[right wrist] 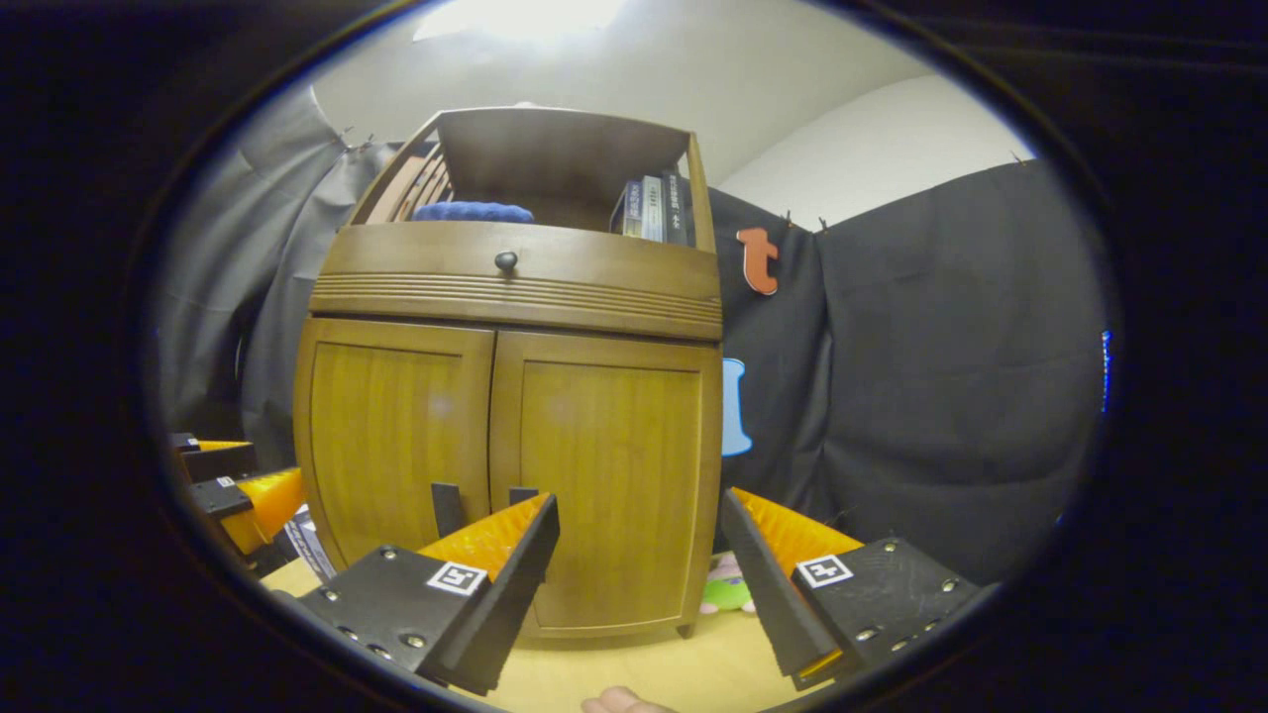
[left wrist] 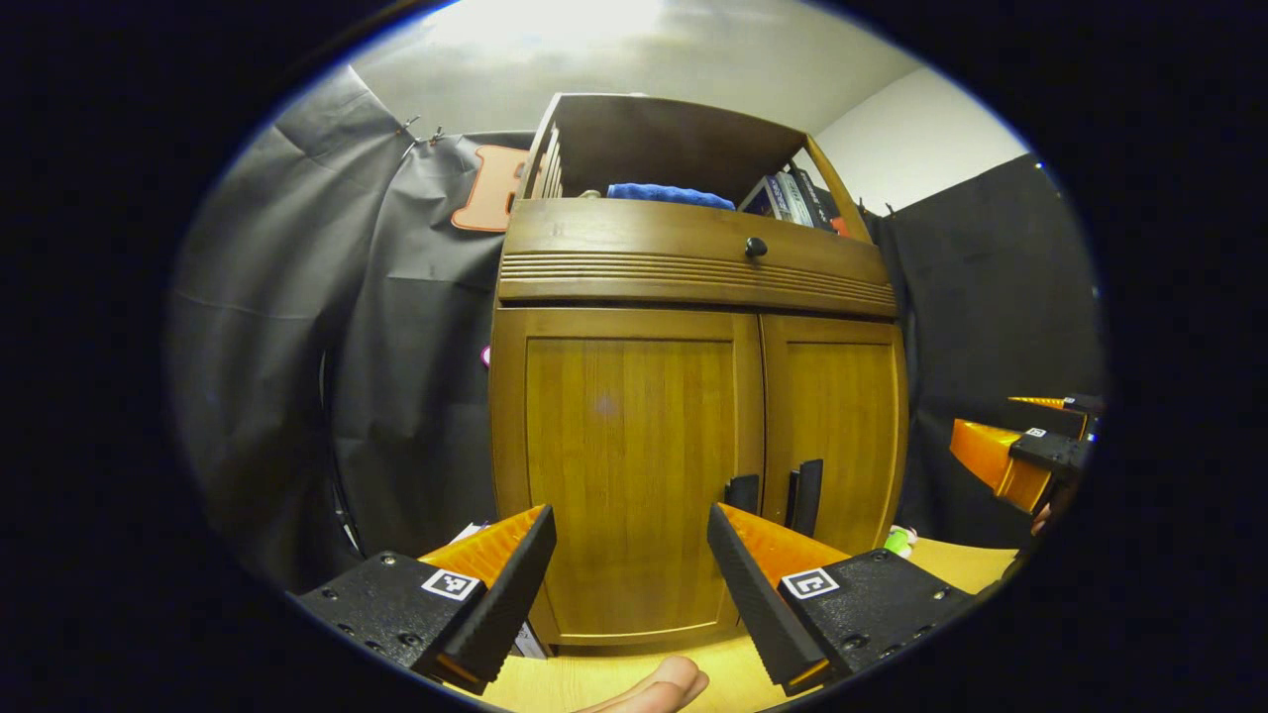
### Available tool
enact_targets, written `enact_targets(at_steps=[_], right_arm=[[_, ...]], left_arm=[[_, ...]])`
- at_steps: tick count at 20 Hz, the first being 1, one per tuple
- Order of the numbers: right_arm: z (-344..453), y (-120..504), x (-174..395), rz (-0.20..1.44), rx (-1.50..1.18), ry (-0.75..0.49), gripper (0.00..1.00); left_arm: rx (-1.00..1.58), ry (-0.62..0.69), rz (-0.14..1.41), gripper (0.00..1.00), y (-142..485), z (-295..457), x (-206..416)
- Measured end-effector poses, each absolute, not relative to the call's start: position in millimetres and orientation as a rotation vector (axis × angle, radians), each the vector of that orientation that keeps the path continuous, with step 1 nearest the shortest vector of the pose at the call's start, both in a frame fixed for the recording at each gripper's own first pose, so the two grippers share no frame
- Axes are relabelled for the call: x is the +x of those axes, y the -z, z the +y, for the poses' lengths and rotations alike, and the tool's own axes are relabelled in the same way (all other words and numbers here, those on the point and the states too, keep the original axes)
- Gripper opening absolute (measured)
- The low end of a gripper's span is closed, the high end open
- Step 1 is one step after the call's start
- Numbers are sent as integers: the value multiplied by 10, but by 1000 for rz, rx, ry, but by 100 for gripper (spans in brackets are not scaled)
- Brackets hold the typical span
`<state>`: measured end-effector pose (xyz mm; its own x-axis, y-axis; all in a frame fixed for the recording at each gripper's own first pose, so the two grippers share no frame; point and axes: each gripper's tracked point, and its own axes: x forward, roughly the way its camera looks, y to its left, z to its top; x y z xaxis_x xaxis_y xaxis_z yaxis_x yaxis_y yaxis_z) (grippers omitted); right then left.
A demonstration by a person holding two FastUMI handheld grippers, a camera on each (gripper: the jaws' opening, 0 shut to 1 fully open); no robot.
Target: Open the right door of the double-door shoe cabinet with the right hand, and open the left door with the left hand.
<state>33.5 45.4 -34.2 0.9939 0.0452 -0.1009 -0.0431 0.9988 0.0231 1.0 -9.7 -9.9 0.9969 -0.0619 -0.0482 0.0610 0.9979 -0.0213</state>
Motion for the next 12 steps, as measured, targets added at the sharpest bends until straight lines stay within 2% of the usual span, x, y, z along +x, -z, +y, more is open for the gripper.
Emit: enact_targets(at_steps=[3,4,5,9,10,11,12], right_arm=[[686,433,466,118,30,-79,100],[718,476,512,124,33,-80,98],[775,501,570,128,31,-89,97],[958,736,844,160,24,-110,97],[1024,805,912,178,47,-127,93],[1102,877,999,199,74,-145,98],[1158,970,1077,224,92,-154,97]], left_arm=[[-26,33,51,92,142,-18,88],[-25,19,56,95,170,24,138],[-20,7,63,92,195,67,193],[-41,-33,69,93,208,224,290],[-58,-45,73,93,207,279,301],[-69,-50,75,93,211,323,313],[-78,-53,78,92,203,366,321]])
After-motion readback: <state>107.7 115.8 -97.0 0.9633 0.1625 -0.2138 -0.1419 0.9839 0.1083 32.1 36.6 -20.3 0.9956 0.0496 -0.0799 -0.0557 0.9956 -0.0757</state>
